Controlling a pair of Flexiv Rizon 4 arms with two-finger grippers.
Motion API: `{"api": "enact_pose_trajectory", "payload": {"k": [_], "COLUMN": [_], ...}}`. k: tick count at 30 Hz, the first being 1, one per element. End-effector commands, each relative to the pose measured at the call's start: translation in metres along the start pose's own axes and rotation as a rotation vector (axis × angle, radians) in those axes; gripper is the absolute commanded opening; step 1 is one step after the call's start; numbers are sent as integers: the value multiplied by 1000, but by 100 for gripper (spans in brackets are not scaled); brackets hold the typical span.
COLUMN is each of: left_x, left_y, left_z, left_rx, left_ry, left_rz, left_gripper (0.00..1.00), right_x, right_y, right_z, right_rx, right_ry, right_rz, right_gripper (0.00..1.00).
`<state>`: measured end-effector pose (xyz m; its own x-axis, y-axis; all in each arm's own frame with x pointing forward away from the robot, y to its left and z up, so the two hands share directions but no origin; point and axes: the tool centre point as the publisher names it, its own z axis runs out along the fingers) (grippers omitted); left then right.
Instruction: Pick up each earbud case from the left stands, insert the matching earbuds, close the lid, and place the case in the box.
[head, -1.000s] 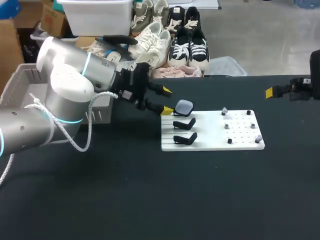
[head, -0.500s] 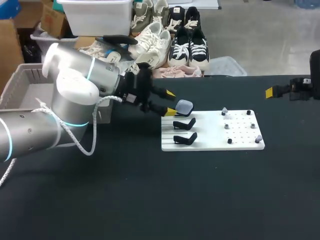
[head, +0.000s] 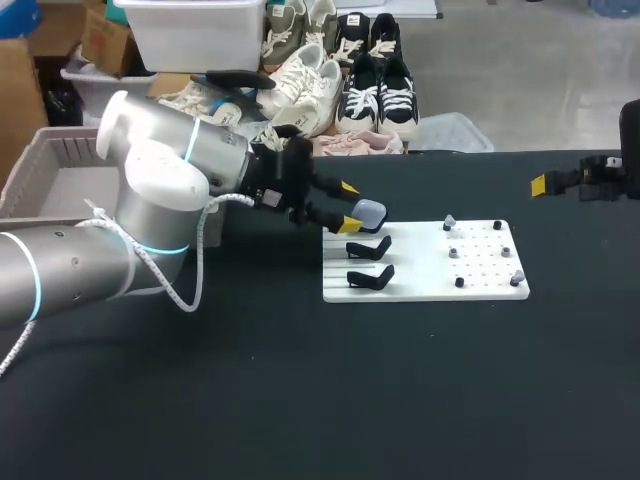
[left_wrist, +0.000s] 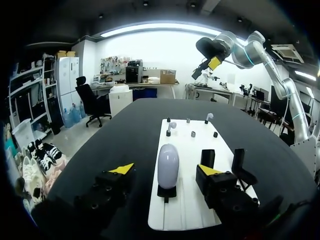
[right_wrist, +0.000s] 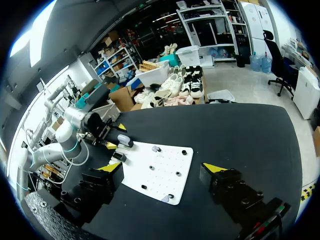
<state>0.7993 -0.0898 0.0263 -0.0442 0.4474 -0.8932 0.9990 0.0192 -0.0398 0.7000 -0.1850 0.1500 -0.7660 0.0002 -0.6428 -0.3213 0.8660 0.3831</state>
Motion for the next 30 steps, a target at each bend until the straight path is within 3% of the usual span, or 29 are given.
{"api": "enact_pose_trajectory", "payload": {"k": [1, 15, 30], "left_x": [0, 2, 5], "left_y": [4, 8, 7], "left_z": [4, 13, 18], "left_rx": [7, -5, 1], "left_ry": [-3, -3, 1], "left_rz": [2, 13, 19], "left_gripper": [80, 64, 60], "right_x": [0, 0, 0], "right_y": [0, 0, 0], "right_z": [0, 0, 0], "right_rx": [0, 0, 0], "right_ry": [0, 0, 0], "right_rz": [0, 0, 0], "right_gripper": [100, 100, 100]}}
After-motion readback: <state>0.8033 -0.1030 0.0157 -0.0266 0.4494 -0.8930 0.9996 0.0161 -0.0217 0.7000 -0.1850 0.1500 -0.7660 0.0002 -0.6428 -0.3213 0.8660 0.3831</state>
